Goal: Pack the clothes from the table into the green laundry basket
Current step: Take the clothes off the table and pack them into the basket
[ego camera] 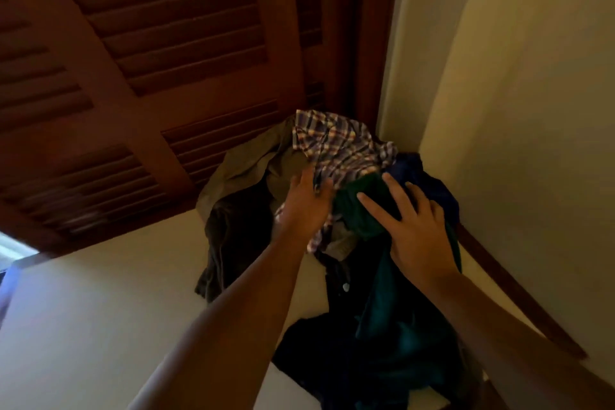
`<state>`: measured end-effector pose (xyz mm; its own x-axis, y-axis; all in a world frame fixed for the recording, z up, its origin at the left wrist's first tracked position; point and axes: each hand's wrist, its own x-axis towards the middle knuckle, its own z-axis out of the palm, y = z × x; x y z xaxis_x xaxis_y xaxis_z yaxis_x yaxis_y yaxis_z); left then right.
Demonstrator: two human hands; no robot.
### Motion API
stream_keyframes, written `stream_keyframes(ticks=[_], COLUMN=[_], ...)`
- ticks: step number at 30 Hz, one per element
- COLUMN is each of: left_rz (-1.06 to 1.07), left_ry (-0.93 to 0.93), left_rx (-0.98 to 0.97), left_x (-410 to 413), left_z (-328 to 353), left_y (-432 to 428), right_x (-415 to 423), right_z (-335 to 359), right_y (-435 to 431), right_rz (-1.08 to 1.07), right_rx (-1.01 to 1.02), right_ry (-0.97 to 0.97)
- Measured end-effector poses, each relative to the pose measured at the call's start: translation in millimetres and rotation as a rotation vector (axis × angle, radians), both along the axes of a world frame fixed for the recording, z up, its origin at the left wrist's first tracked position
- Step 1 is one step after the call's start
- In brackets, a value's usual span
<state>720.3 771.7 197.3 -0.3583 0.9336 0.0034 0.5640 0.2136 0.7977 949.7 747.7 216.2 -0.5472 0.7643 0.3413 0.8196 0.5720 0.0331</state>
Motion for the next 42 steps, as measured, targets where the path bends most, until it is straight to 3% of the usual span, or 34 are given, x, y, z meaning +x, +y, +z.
stream_keyframes(ticks=[6, 9, 15, 18, 22, 24, 26, 31, 37, 42], left_rz=[-0.209, -0.322, -0.235, -0.205, -0.372, -0.377, -0.345, -0.503, -0.34, -0.083], left_ry=[-0.11, -0.002, 0.231, 0.113, -0.082, 0.106, 0.336, -0.052, 0.117, -0.06], left_rx=[-0.171, -0.22, -0.24, -0.183, -0.024, 0.095, 0.077, -0.308, -0.221, -0.135], left_x=[3.7, 2.2, 0.5, 1.9, 8.5, 17.6, 25.5, 33.9, 38.9, 35.9], left_z=[-4.5, -7.9, 4.7, 35.9, 72.1, 73.7, 64.3, 31.1, 46.2, 59.8], left_y=[71.2, 85.0, 66.6, 37.2, -0.9, 1.0, 11.4, 19.2, -14.2, -97.2], right_x=[-7.4, -4.7, -10.3, -2.8, 15.4, 21.6, 26.1, 38.5, 58.4, 58.1], right_z=[-31.6, -48.2, -58.0, -59.3, -65.5, -69.8, -68.7, -43.7, -49.0, -50.7], right_y=[25.1, 29.9, 29.0, 26.8, 14.9, 7.8, 0.7, -20.2, -45.6, -54.7], right_rz=[-0.068, -0.08, -0.087, -0.068, -0.055, -0.103, -0.127, -0.114, -0.042, -0.116], right_rx=[-0.21, -0.285, -0.334, -0.322, -0.243, -0.289, -0.359, -0.637, -0.762, -0.667], right_ry=[-0.065, -0.036, -0.016, 0.074, 0.259, 0.294, 0.282, 0.068, -0.134, 0.001])
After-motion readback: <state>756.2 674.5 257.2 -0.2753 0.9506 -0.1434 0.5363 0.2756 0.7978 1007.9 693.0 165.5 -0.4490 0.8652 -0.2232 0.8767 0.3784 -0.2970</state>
